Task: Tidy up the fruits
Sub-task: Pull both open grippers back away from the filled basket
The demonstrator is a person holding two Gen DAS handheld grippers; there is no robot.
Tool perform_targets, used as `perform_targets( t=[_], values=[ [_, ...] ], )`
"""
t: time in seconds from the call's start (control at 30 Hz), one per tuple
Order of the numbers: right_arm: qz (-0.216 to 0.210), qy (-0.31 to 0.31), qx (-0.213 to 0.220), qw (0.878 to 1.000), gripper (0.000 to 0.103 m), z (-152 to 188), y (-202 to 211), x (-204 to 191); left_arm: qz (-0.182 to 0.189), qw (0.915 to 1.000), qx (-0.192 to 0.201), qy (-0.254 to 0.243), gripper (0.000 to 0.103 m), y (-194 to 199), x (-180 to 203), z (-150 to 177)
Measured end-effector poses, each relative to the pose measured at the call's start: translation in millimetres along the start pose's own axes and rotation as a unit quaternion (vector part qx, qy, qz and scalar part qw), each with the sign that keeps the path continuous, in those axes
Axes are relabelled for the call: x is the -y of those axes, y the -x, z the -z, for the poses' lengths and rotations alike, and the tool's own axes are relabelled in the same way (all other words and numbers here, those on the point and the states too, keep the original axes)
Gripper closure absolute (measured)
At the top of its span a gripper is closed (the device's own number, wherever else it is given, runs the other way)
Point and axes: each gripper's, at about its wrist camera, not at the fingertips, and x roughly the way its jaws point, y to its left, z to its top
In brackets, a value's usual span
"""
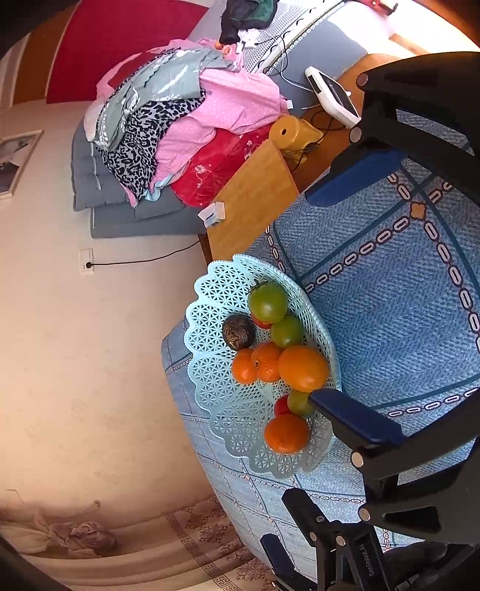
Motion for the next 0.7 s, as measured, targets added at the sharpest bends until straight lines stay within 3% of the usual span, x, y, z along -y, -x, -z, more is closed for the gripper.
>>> perform_targets(
  t=[0.7],
  values=[
    [-0.001, 0.028, -0.006, 1.0, 0.005, 4, -3, -14, -0.028, 0.9994, -0.017, -0.015, 0.003, -11, 2, 5]
  ],
)
